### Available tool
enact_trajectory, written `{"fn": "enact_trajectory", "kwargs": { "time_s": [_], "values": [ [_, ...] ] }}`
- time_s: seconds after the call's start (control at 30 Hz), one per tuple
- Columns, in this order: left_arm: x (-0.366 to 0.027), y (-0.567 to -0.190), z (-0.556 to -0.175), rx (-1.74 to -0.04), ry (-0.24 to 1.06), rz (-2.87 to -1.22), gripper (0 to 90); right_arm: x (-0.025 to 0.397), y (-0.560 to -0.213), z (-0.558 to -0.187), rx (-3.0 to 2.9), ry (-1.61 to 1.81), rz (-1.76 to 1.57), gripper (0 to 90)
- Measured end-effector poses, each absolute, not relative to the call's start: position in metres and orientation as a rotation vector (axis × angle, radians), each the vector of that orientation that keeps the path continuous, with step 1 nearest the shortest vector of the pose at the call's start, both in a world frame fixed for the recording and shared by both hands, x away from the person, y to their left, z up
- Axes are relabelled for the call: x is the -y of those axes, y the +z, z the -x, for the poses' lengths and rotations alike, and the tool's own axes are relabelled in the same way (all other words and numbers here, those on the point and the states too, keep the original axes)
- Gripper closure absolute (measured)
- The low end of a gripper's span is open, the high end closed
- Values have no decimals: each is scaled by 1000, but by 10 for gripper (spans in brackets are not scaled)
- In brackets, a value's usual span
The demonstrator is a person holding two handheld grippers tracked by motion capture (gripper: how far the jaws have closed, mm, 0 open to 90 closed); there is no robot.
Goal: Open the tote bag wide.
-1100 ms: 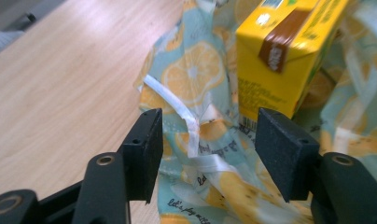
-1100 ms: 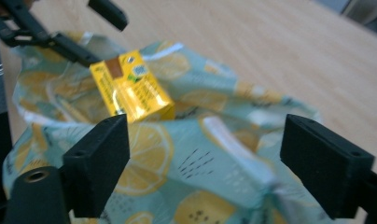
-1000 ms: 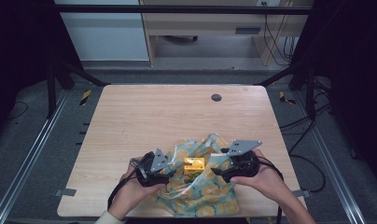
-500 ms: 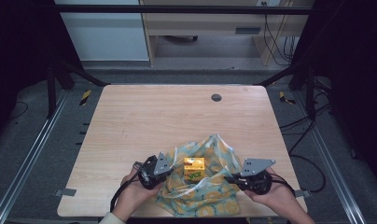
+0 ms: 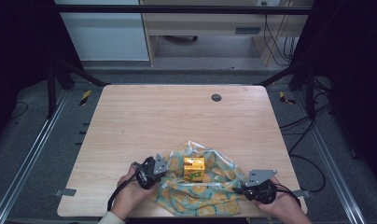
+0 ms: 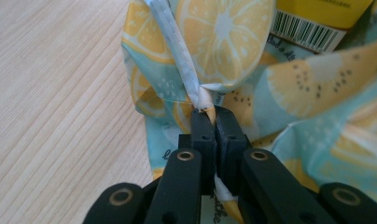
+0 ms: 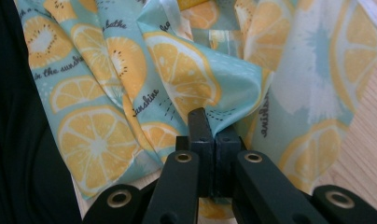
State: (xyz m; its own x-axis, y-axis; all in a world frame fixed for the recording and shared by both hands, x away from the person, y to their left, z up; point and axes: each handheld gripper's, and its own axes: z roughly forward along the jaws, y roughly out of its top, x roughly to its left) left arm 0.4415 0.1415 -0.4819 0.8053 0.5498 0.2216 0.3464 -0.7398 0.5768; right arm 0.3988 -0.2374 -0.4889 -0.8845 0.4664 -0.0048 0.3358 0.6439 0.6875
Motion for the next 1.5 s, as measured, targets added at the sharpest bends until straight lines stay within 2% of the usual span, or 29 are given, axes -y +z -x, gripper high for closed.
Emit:
{"fn": "enact_trajectory", "kwargs": {
  "time_s": [0.37,0.43,0.47,0.53,0.57,0.6,0.63,0.67,0.7,0.73,0.77,0.83,0.97,1.13,1.17,1.37,1.5],
  "values": [
    [-143,-483,-441,-674,519,-2499,884,240,-494,-398,-2698,1013,-661,893],
    [-145,-483,-439,-670,488,-2458,871,239,-495,-398,-2694,1015,-667,883],
    [-146,-481,-438,-663,501,-2435,840,239,-494,-398,-2687,1013,-676,853],
    [-147,-479,-435,-663,496,-2370,768,238,-491,-399,-2655,1060,-690,738],
    [-147,-479,-435,-663,496,-2370,732,238,-491,-399,-2655,1060,-690,738],
    [-147,-473,-431,-654,537,-2320,680,238,-488,-399,-2626,1098,-704,569],
    [-147,-473,-431,-654,537,-2320,604,238,-488,-399,-2626,1098,-704,569],
    [-148,-467,-428,-663,552,-2263,535,237,-482,-397,-2594,1123,-710,422],
    [-148,-467,-428,-663,552,-2263,494,237,-482,-397,-2594,1123,-710,422],
    [-148,-464,-427,-659,559,-2246,464,236,-474,-395,-2564,1161,-695,336],
    [-148,-461,-427,-659,572,-2224,464,236,-474,-395,-2564,1161,-695,336],
    [-149,-454,-425,-655,590,-2179,378,237,-461,-391,-2518,1205,-675,215],
    [-150,-448,-425,-673,595,-2108,295,243,-440,-391,-2449,1249,-671,144],
    [-159,-437,-427,-704,628,-2051,241,252,-423,-397,-2382,1293,-701,114],
    [-162,-436,-428,-722,633,-2036,201,256,-416,-401,-2346,1311,-720,94],
    [-186,-434,-441,-825,650,-1996,159,263,-408,-414,-2261,1365,-786,66],
    [-207,-439,-452,-903,678,-1997,138,269,-413,-434,-2161,1256,-985,65]
  ]
}}
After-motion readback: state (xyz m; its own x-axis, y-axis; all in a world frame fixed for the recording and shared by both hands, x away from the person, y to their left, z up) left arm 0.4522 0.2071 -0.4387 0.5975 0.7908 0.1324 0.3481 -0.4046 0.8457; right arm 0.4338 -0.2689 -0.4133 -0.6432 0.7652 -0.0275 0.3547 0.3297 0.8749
